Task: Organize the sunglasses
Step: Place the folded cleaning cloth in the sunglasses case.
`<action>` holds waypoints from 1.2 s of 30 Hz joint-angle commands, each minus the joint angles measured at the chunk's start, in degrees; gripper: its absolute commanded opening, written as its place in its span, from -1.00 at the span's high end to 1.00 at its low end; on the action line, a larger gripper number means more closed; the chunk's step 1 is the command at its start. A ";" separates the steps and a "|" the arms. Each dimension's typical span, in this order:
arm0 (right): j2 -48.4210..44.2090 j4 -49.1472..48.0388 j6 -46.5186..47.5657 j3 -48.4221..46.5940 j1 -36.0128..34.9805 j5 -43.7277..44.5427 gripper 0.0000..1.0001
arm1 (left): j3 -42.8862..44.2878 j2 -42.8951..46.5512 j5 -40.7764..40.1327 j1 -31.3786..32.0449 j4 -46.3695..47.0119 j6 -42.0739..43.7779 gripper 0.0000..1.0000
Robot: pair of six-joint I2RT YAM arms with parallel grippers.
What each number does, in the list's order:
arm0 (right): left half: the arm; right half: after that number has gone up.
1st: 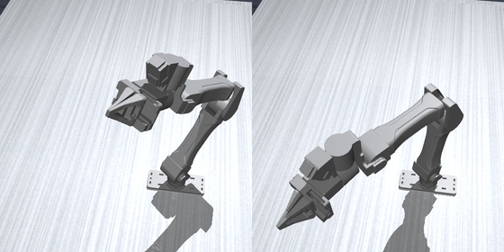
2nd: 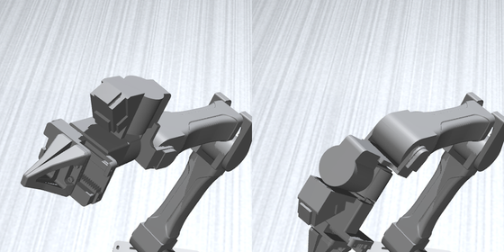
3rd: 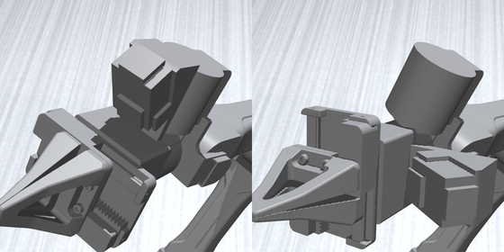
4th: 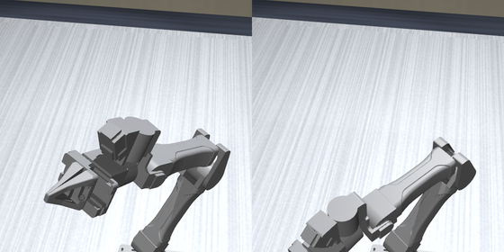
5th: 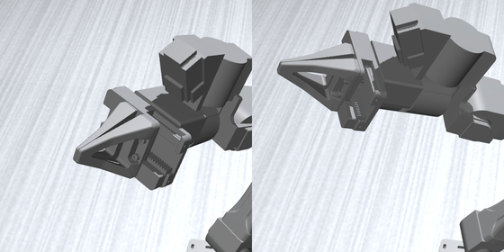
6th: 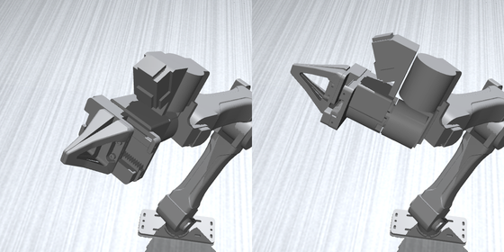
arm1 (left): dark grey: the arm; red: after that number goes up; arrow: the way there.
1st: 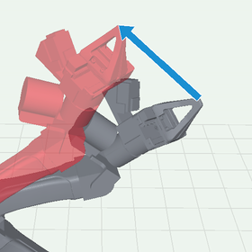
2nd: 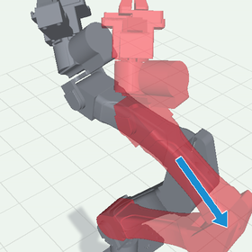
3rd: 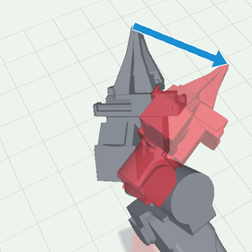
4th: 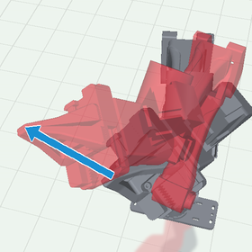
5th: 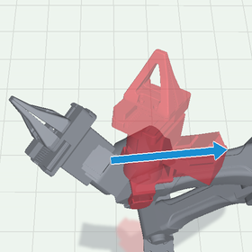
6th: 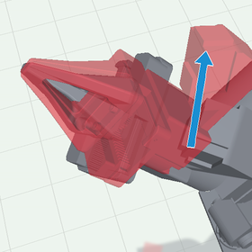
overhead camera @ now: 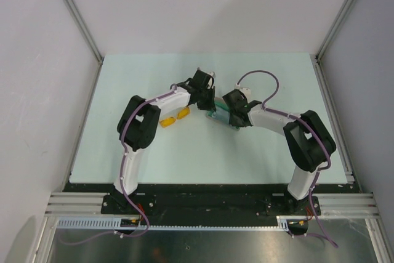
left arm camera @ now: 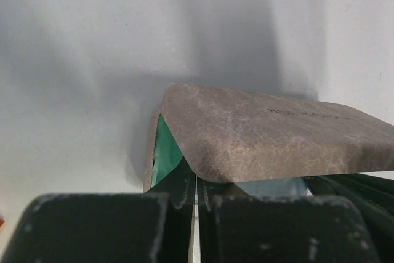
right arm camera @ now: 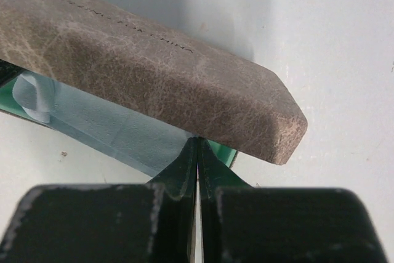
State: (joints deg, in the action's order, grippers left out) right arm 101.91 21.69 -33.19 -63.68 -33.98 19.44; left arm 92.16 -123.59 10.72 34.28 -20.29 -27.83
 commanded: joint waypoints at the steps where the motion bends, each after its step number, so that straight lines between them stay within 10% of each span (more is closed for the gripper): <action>1: 0.92 -1.13 0.76 -1.97 0.49 2.62 1.00 | 2.41 -0.69 -0.61 0.26 0.87 1.64 0.99; 18: 2.77 -1.30 1.20 -1.89 0.49 2.00 0.98 | 2.41 -1.74 -1.93 0.26 0.87 1.56 0.97; 36: -3.12 0.28 1.28 -2.77 0.49 3.23 0.25 | 1.36 3.97 -3.51 0.26 0.34 0.15 0.24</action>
State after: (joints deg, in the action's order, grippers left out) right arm 101.73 21.54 -31.90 -64.20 -33.74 20.45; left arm 92.18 -124.60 8.51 34.28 -20.34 -27.99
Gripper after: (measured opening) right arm 0.367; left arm 0.365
